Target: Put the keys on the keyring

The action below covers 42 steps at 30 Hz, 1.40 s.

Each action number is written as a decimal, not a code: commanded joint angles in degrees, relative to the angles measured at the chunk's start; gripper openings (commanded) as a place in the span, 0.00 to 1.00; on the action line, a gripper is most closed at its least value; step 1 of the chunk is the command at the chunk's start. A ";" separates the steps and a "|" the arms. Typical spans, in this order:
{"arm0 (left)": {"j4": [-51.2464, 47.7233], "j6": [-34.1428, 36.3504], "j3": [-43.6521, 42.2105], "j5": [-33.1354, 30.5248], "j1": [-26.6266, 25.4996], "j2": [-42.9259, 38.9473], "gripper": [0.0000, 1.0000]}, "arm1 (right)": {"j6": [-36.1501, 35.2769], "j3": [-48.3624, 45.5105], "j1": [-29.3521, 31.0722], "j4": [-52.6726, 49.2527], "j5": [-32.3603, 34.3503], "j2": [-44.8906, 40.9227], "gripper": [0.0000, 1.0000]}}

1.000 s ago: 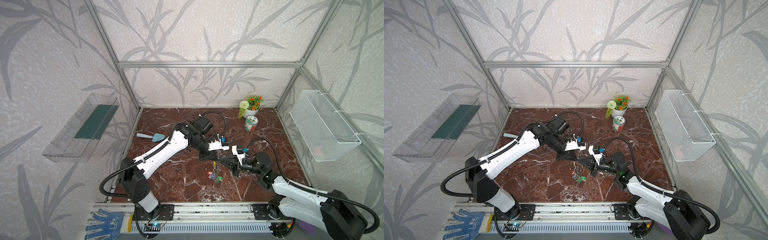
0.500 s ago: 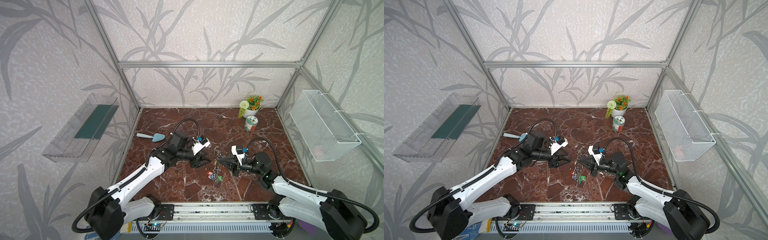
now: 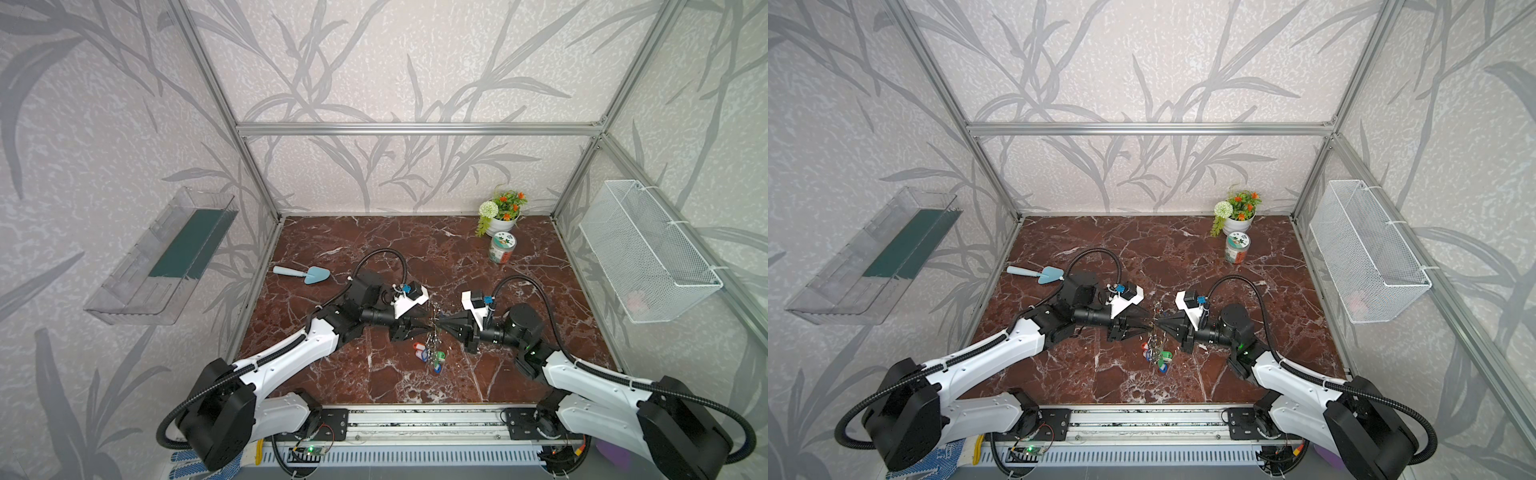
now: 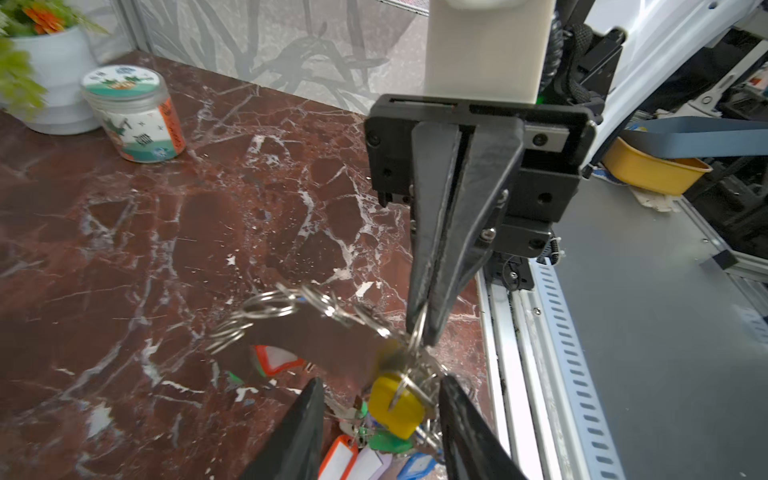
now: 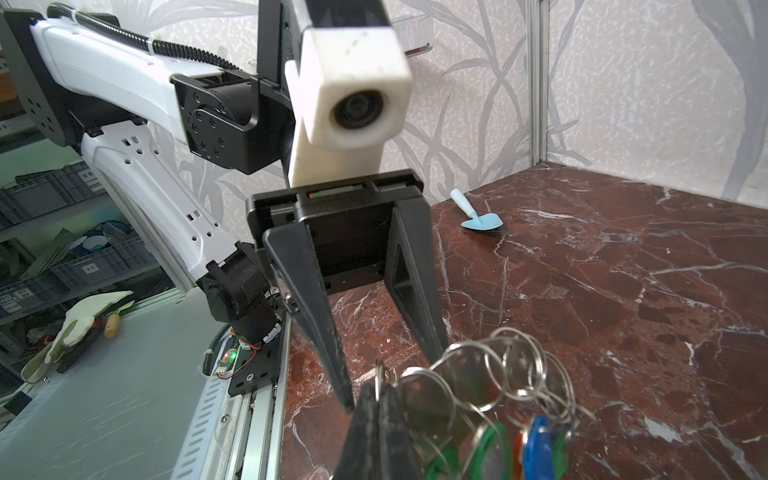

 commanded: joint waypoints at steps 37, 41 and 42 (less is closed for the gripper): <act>-11.41 2.96 11.77 3.39 -0.76 8.65 0.19 | 1.15 0.60 0.27 6.32 -2.23 -0.84 0.00; -9.21 1.10 11.16 2.32 -0.77 8.39 0.30 | 0.94 0.55 0.34 6.19 -2.06 -0.75 0.00; -8.69 0.66 10.74 1.81 -0.61 7.98 0.32 | 0.95 0.55 0.29 6.20 -2.06 -0.76 0.00</act>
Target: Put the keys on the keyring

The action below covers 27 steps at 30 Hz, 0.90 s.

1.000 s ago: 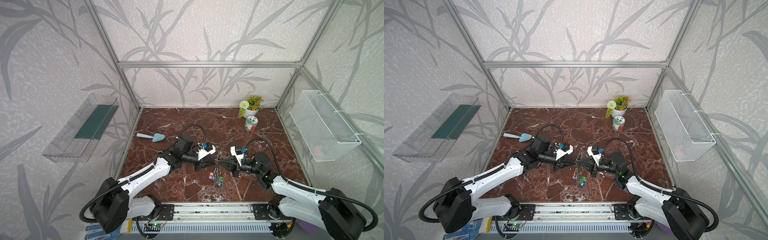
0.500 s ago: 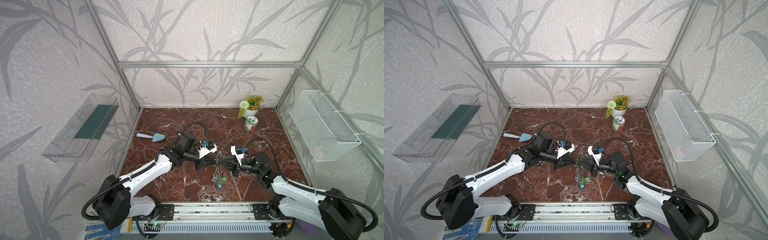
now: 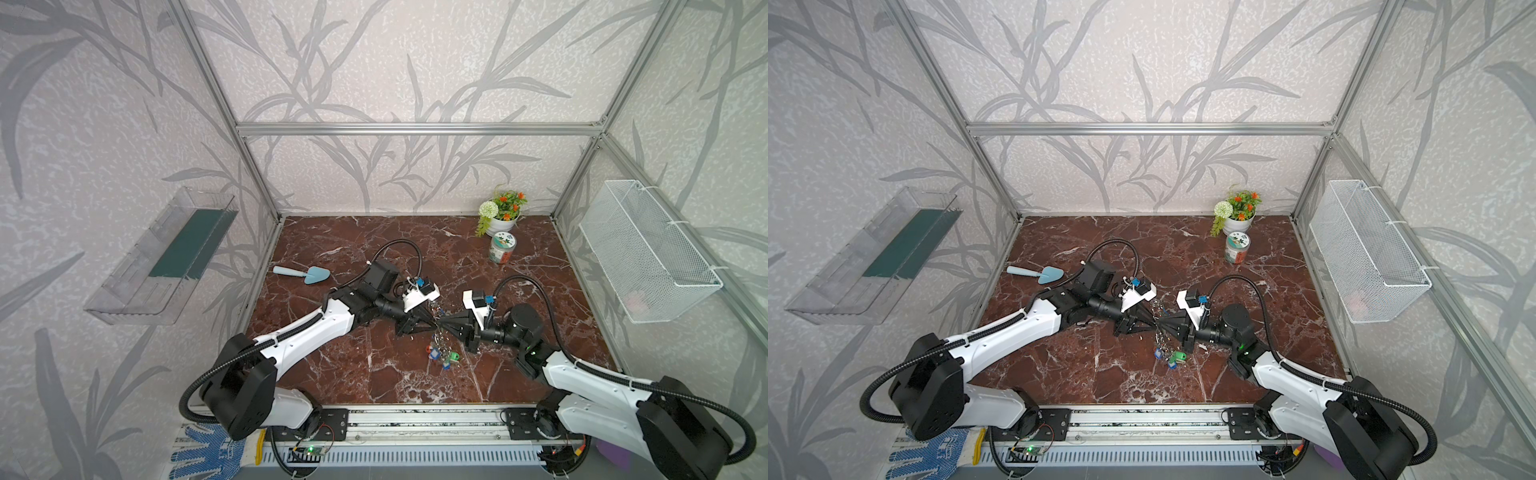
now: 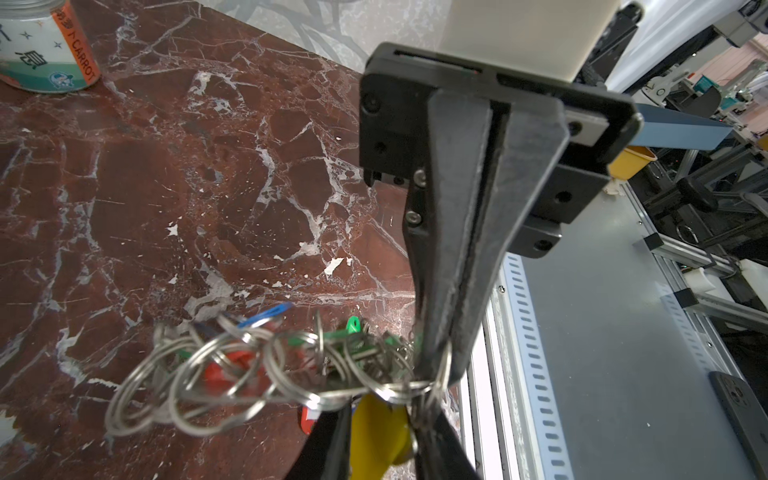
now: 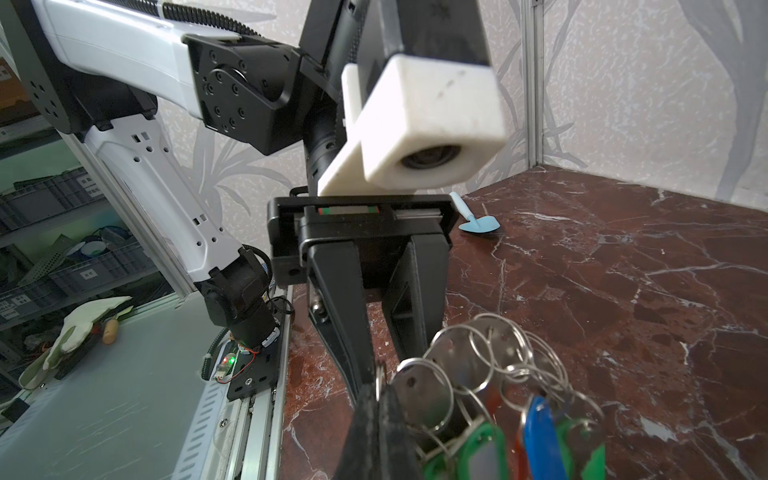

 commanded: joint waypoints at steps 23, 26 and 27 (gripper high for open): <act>1.96 -4.71 -7.53 -9.55 0.80 -19.56 0.00 | 0.01 0.88 0.64 4.10 -1.37 -1.45 0.00; 1.84 -5.29 -6.26 -8.16 0.70 -19.04 0.00 | 0.01 0.88 0.66 4.10 -1.31 -1.19 0.00; 1.84 -5.41 -5.96 -7.80 0.53 -18.75 0.00 | 0.00 0.91 0.62 4.18 -1.46 -1.10 0.00</act>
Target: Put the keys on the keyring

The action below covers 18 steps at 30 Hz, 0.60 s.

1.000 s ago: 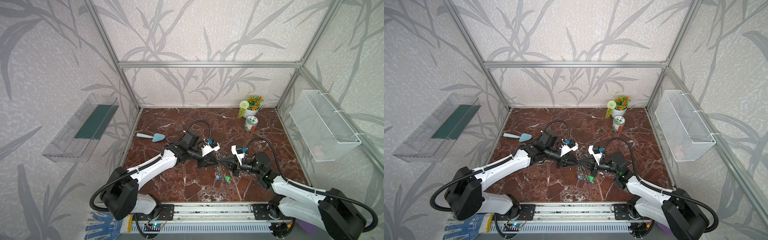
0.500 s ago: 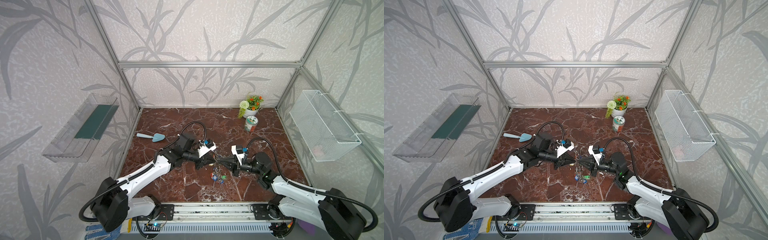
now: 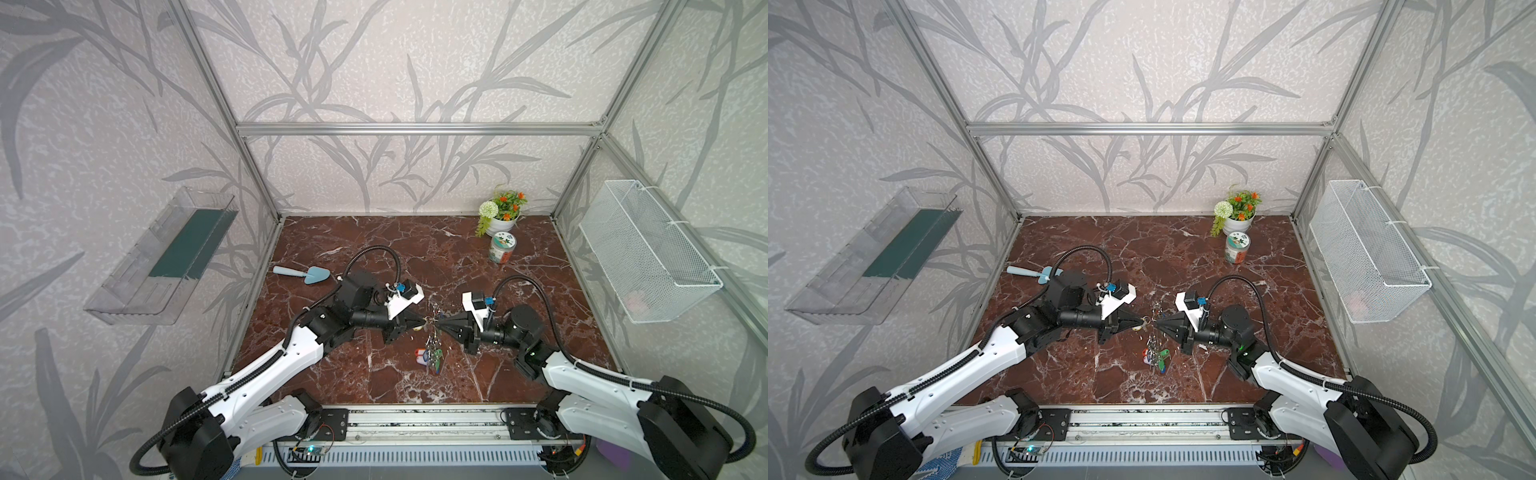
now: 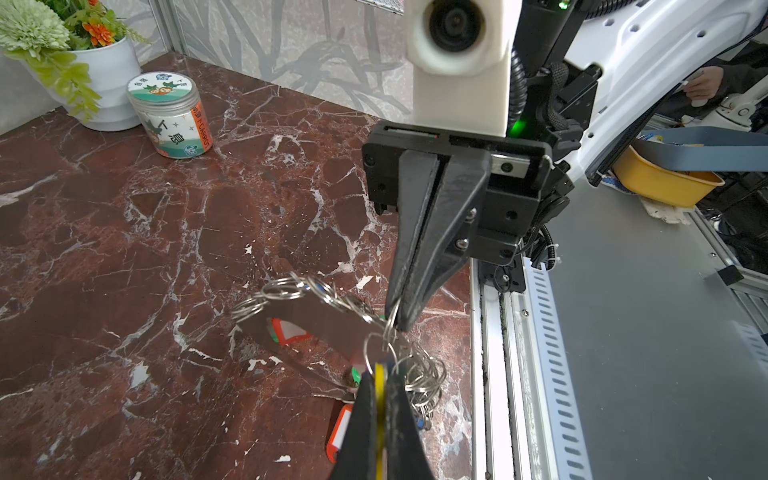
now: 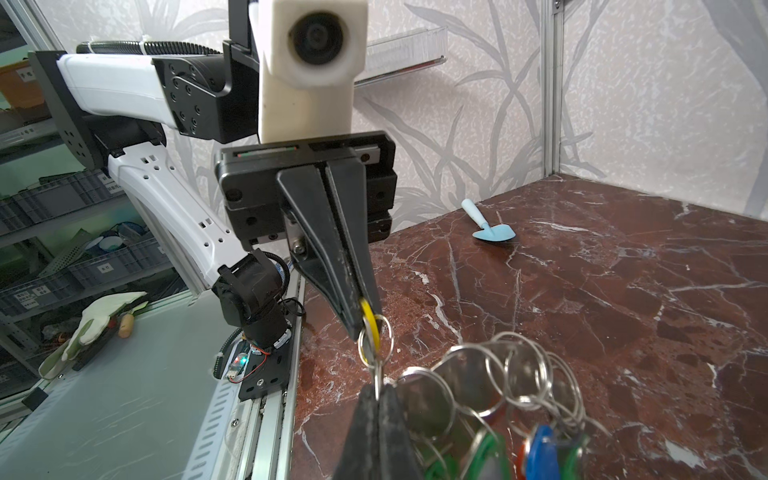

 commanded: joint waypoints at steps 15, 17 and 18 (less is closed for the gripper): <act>-3.54 1.66 6.32 -0.98 -3.90 6.23 0.00 | -0.26 1.04 0.05 3.18 -0.86 -0.38 0.00; -3.24 1.26 5.97 -1.36 -3.98 5.55 0.00 | -0.25 1.01 0.02 3.29 -0.85 -0.30 0.00; -3.25 1.26 5.78 -1.72 -3.95 5.10 0.00 | -0.17 0.97 0.06 3.38 -0.85 -0.29 0.00</act>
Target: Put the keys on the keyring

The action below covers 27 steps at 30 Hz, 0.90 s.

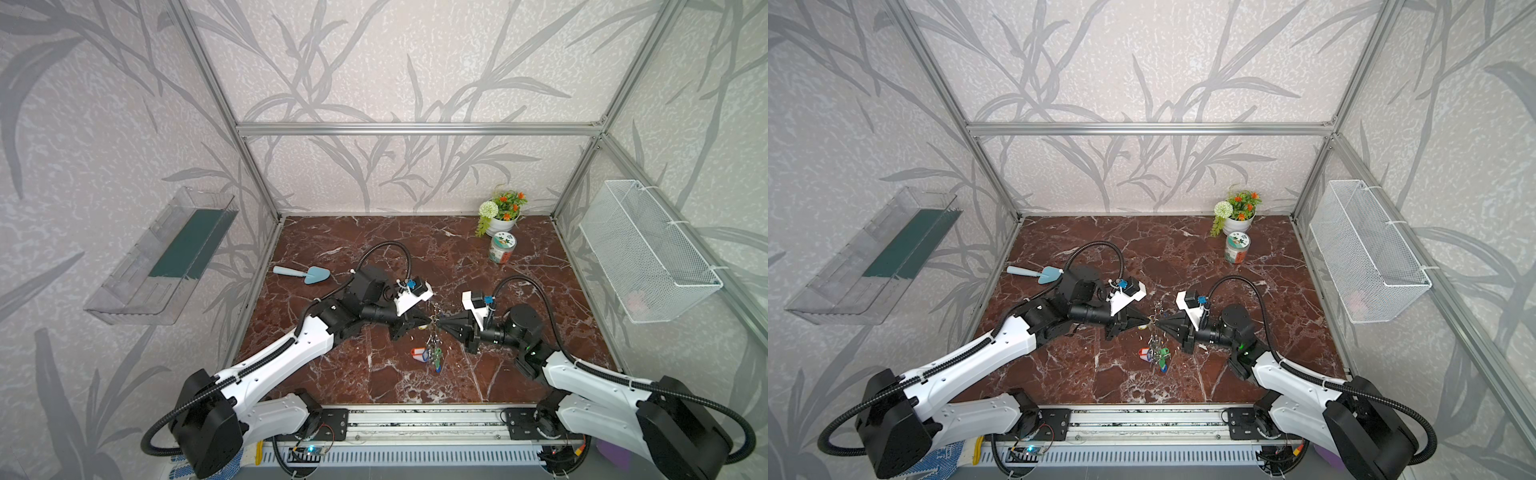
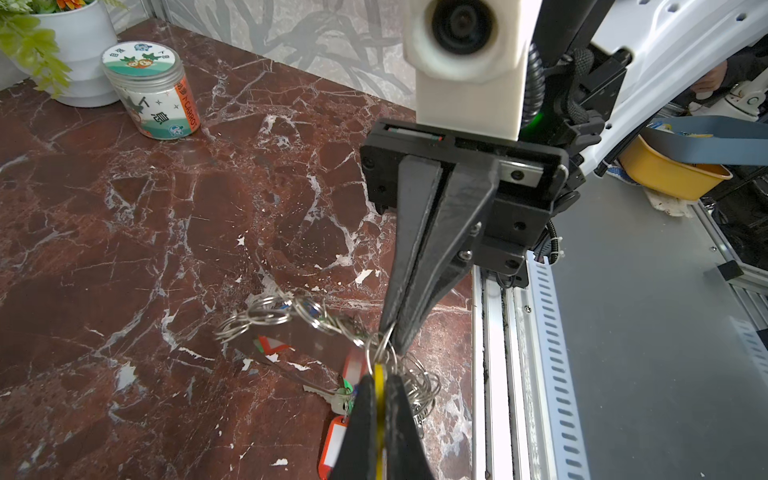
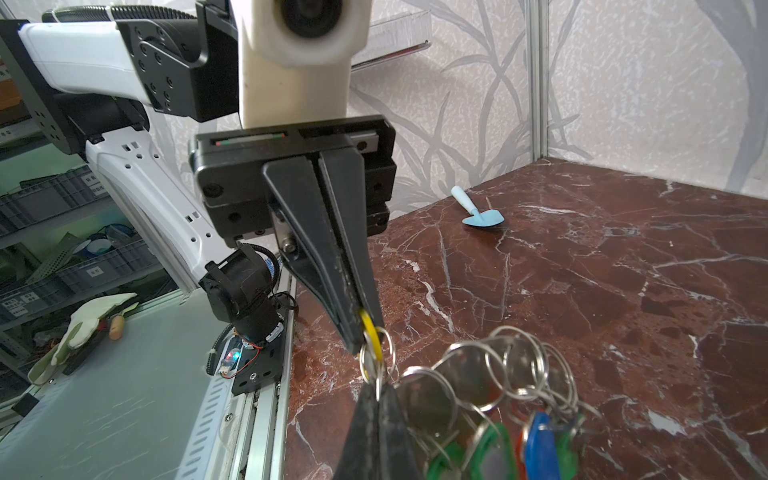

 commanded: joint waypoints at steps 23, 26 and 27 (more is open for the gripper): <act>-2.67 0.45 -2.17 -4.79 1.17 -4.92 0.00 | -0.91 0.97 0.51 4.70 -0.07 -0.31 0.00; -1.33 -0.15 -2.45 -5.30 1.30 -5.08 0.00 | -1.00 0.92 0.47 4.64 0.15 -0.12 0.00; -0.80 -0.41 -2.57 -5.49 1.32 -5.08 0.00 | -1.05 0.92 0.53 4.57 0.28 -0.17 0.00</act>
